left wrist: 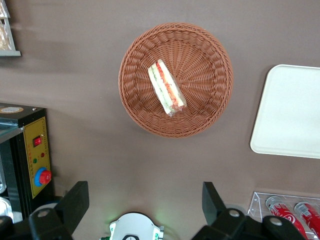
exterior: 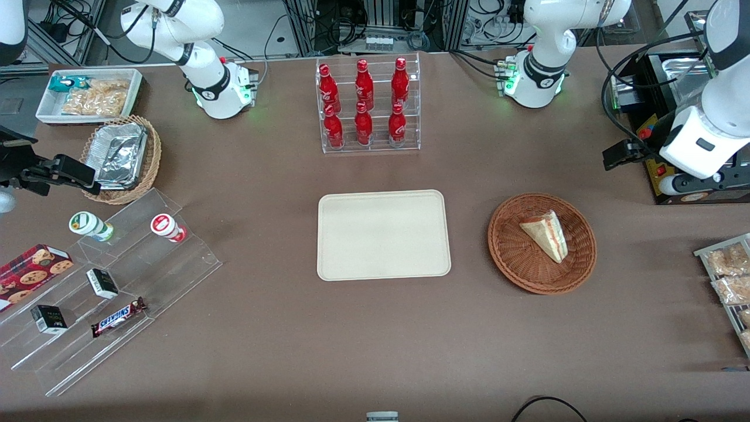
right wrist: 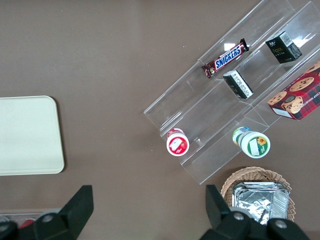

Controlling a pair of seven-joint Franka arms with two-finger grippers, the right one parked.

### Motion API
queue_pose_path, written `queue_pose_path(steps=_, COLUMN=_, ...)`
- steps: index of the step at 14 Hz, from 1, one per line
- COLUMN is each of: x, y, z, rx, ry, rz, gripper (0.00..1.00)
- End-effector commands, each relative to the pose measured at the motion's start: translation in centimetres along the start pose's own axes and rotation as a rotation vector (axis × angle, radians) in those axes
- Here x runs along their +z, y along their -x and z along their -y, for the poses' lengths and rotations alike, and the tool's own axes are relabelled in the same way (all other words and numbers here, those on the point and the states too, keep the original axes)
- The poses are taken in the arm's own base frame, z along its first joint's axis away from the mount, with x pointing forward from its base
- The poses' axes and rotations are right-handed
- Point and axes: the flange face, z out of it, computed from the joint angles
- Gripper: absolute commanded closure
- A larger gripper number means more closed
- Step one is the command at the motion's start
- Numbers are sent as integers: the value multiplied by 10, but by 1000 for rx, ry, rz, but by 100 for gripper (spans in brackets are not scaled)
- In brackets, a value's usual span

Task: Place sandwich from basket to tray
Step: 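Move the left gripper down over the wrapped sandwich in the wicker basket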

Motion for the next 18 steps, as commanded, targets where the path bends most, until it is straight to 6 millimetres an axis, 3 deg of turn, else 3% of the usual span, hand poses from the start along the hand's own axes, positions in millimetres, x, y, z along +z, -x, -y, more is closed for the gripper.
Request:
queue_pose_path(steps=1, x=-8, y=5, z=-4, rx=106, ry=-9, rz=-39, gripper=0)
queue_pose_path(steps=3, x=5, y=0, z=-4, rx=176, ry=-8, rz=-6, gripper=0)
queue_pose_path(steps=9, x=92, y=-42, z=-24, rx=208, ry=-16, rz=101, gripper=0)
queue_pose_path(steps=13, x=172, y=-35, z=-34, rx=198, ry=-27, rz=68, gripper=0)
queue_pose_path(steps=18, x=252, y=-19, z=-28, rx=52, ry=-7, rz=-38, gripper=0)
